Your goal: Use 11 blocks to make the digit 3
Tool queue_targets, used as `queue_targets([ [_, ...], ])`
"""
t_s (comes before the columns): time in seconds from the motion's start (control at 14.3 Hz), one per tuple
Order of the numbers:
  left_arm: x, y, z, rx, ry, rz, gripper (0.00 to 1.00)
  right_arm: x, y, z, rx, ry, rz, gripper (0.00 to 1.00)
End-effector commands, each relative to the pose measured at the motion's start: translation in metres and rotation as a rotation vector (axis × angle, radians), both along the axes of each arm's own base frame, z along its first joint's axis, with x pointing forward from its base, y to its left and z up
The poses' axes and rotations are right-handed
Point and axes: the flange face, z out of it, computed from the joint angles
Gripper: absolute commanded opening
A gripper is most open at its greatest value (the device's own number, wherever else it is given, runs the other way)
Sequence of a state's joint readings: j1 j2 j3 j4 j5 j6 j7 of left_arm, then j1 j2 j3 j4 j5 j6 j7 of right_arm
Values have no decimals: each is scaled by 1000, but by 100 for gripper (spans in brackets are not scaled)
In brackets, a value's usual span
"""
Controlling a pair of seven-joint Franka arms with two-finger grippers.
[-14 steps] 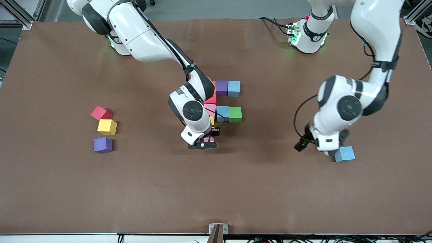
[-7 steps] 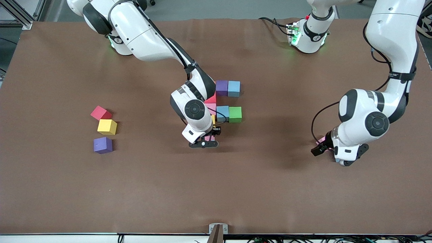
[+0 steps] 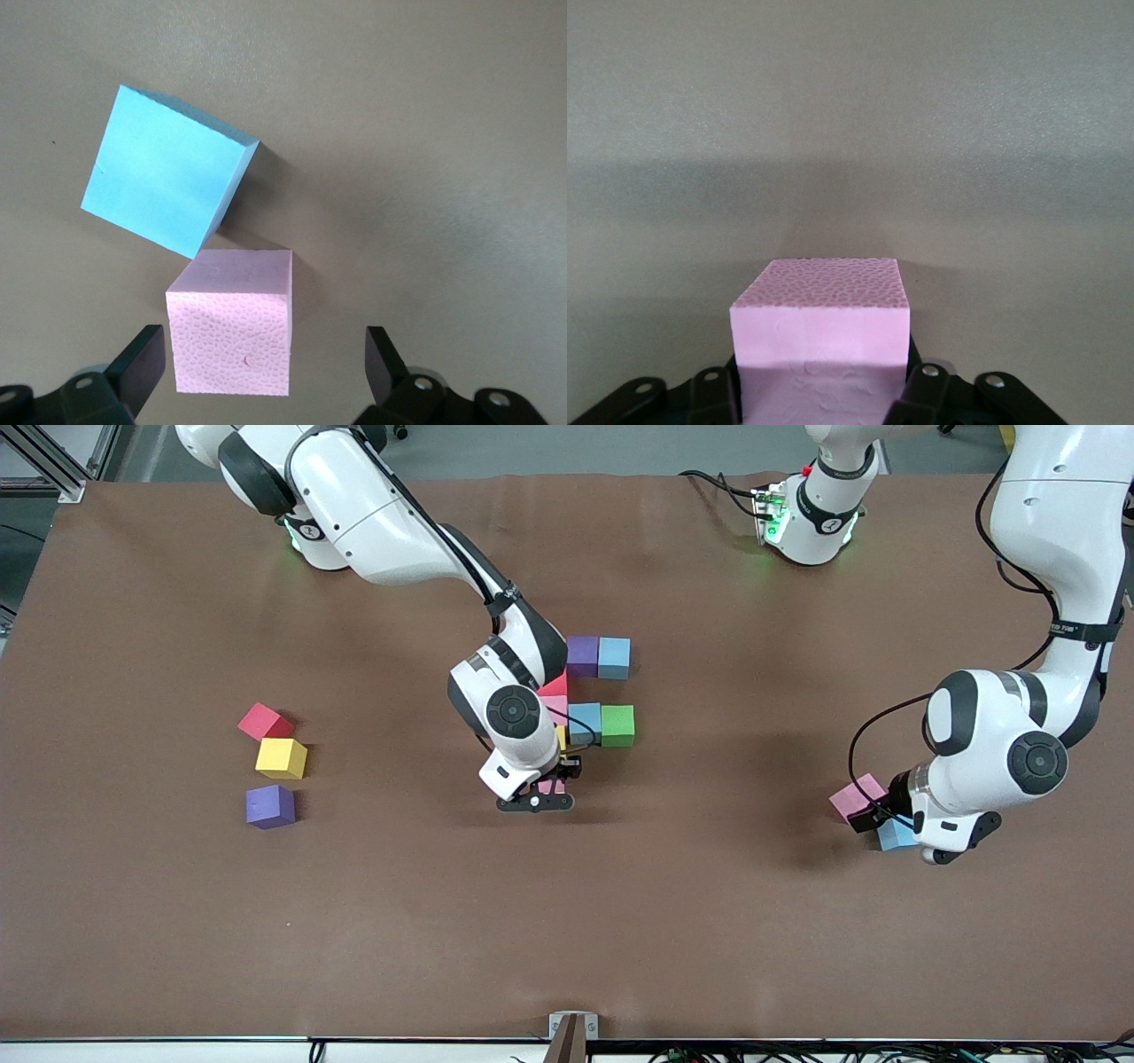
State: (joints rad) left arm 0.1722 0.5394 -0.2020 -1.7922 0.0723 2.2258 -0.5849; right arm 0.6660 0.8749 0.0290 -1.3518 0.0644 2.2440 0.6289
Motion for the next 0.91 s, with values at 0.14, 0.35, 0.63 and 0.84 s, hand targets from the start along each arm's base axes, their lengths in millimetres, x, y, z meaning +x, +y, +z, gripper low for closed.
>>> queue_targets([
  [0.14, -5, 19, -16, -3, 34, -61, 99, 11, 15, 43, 26, 19, -29, 100],
  [0.35, -4, 19, -21, -5, 38, -64, 99, 19, 1, 85, 25, 28, -43, 100],
  [0.63, -3, 13, -27, -9, 38, -65, 92, 40, -60, 187, 5, 36, -94, 100],
  [0.84, -5, 11, -35, -12, 50, -68, 81, 50, -115, 254, 16, 25, -72, 100],
])
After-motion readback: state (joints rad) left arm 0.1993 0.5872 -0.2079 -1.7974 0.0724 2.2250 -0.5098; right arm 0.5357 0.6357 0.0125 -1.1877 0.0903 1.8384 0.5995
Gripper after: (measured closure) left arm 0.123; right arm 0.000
